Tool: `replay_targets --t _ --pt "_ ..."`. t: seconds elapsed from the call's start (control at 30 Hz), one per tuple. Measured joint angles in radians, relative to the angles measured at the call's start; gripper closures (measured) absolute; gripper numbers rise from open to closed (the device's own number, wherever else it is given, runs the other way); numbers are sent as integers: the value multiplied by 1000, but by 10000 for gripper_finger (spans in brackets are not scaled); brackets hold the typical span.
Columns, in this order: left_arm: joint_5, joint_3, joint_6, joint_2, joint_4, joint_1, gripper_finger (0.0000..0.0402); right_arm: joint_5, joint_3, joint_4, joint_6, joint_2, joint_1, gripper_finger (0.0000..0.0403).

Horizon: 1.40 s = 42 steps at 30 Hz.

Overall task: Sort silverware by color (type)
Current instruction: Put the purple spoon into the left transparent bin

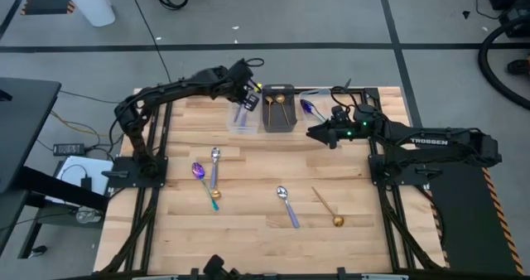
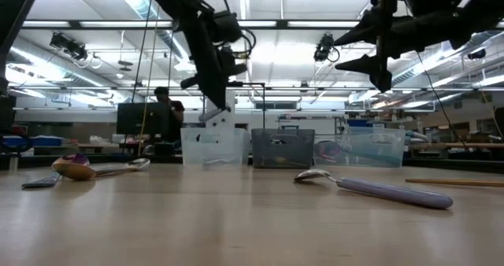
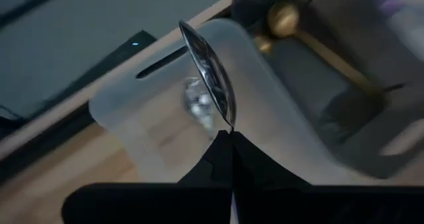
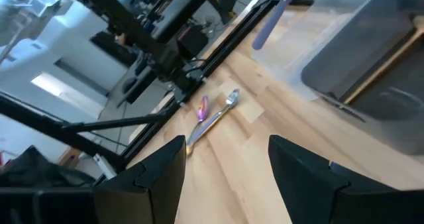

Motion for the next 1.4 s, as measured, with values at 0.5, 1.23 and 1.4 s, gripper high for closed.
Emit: replay_targets --t 0.5,1.23,1.4 --pt "-43 0 200 179 37 0 401 51 0 -3 39 12 -1 178" --pt "-55 -1 31 224 14 -2 309 52 0 -3 54 12 -1 178" --pt "-47 -1 -7 176 3 -7 287 51 0 -2 51 12 -1 178"
